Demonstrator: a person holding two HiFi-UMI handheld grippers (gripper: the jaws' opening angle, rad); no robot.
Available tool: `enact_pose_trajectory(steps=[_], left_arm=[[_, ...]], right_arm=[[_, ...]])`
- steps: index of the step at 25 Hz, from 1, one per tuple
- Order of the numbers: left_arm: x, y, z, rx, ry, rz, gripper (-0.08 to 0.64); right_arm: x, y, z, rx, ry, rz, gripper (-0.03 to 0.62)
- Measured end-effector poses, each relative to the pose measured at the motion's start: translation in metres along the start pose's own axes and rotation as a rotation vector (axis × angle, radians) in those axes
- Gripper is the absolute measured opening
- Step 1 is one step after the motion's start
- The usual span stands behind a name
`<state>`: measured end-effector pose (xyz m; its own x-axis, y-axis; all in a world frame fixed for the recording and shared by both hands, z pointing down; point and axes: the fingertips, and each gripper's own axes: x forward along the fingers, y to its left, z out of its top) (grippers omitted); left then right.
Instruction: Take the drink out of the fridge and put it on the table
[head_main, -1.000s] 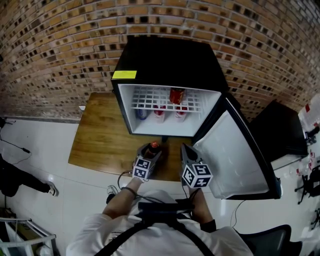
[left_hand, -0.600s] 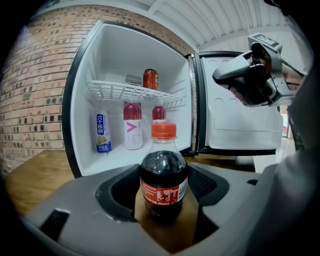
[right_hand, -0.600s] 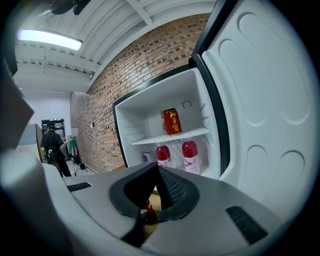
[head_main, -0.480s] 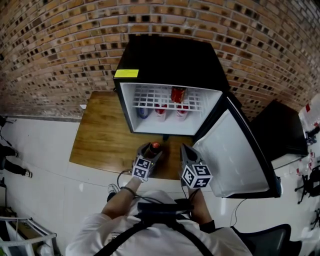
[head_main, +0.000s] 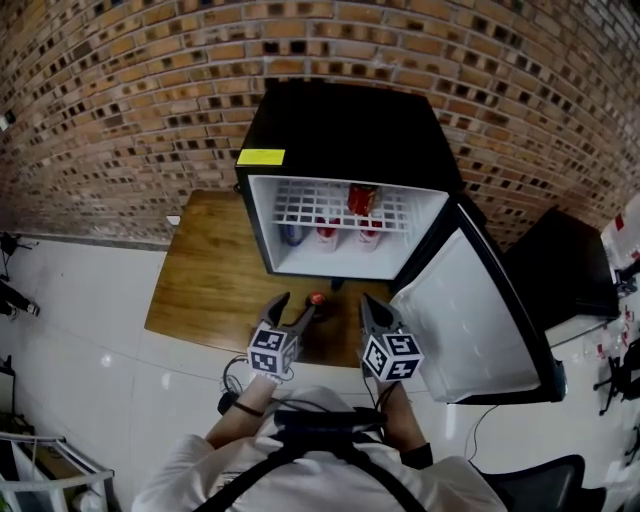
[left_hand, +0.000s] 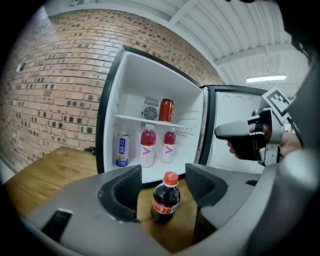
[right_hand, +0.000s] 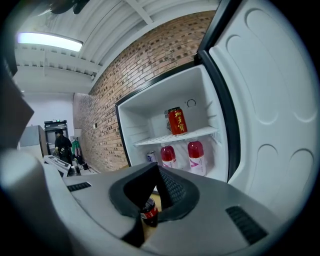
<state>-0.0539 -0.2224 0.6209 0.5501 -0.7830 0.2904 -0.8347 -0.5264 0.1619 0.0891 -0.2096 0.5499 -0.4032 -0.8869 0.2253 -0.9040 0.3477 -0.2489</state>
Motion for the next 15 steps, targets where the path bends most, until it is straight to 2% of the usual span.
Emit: enact_pose_trajectory(steps=[1,3,5,7,9,15], left_arm=[[-0.005,0.003,0.009,-0.016,-0.016,0.015,0.257],[-0.014,0.005,0.031,-0.029,-0.059,0.038,0.104],[-0.019,0.002,0.051,0.001,-0.082,0.058,0.079],[-0.022,0.001,0.065,0.044,-0.093,0.080,0.017],[-0.021,-0.001,0.073,0.070,-0.095,0.087,0.002],[-0.016,-0.004,0.075,0.054,-0.084,0.071,0.002]], right_arm=[[0.001,0.000,0.000,-0.004,0.003,0.003,0.014],[0.001,0.001,-0.001,-0.006,0.006,0.008,0.014],[0.000,0.002,-0.001,-0.004,0.006,0.010,0.014],[-0.001,0.002,-0.002,-0.001,0.005,0.011,0.014],[0.000,0.002,-0.003,-0.001,0.006,0.012,0.014],[-0.003,0.002,-0.002,0.002,0.010,0.008,0.014]])
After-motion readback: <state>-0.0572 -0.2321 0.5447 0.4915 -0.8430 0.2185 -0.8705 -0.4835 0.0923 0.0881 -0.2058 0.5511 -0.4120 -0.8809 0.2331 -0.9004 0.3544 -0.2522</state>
